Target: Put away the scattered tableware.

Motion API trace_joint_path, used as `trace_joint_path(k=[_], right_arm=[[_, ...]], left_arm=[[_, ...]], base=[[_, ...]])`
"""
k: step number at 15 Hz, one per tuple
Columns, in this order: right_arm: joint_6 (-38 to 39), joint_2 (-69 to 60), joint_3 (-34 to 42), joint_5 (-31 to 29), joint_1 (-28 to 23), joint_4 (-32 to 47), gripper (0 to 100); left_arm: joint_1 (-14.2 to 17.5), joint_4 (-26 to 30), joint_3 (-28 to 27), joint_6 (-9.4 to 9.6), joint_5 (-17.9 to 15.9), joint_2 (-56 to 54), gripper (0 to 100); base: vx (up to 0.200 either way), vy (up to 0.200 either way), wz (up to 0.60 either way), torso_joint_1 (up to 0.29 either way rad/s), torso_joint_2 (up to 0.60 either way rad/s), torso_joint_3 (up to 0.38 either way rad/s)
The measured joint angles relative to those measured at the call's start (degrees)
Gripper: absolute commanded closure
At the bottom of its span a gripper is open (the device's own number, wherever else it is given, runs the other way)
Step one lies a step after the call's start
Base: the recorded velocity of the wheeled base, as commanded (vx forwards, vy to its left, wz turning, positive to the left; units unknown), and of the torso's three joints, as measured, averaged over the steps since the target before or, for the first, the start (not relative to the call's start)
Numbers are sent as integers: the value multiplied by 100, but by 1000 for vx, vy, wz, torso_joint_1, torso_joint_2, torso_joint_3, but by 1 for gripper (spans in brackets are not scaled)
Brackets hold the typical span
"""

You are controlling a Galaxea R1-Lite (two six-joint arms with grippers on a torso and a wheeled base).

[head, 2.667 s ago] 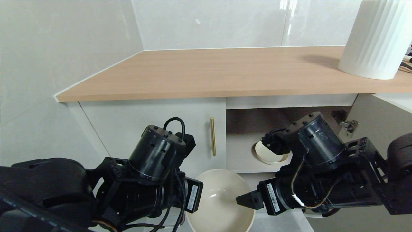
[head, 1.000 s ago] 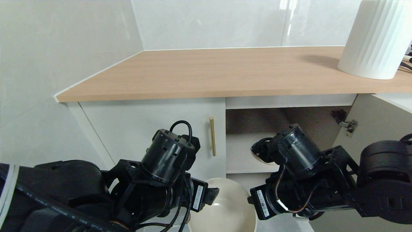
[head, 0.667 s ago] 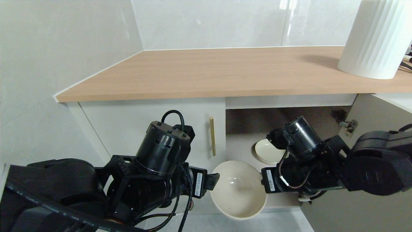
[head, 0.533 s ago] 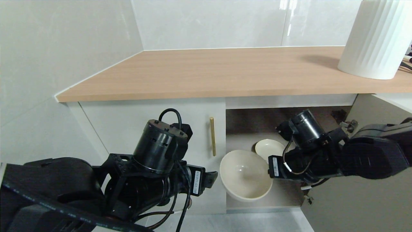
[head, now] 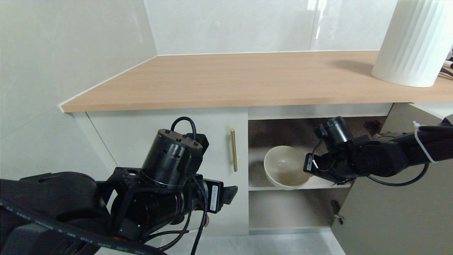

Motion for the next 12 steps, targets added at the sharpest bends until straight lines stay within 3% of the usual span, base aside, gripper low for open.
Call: trace_joint_path(k=[4, 12], right_arm=[[257, 328, -160, -223, -293, -404, 100], [514, 1080, -755, -563, -697, -432, 100]], left_arm=[[0, 0, 0, -5, -2, -4, 0], [7, 0, -2, -9, -2, -11, 0]], base=[[0, 0, 0, 0, 0, 0], [0, 0, 0, 0, 0, 0]])
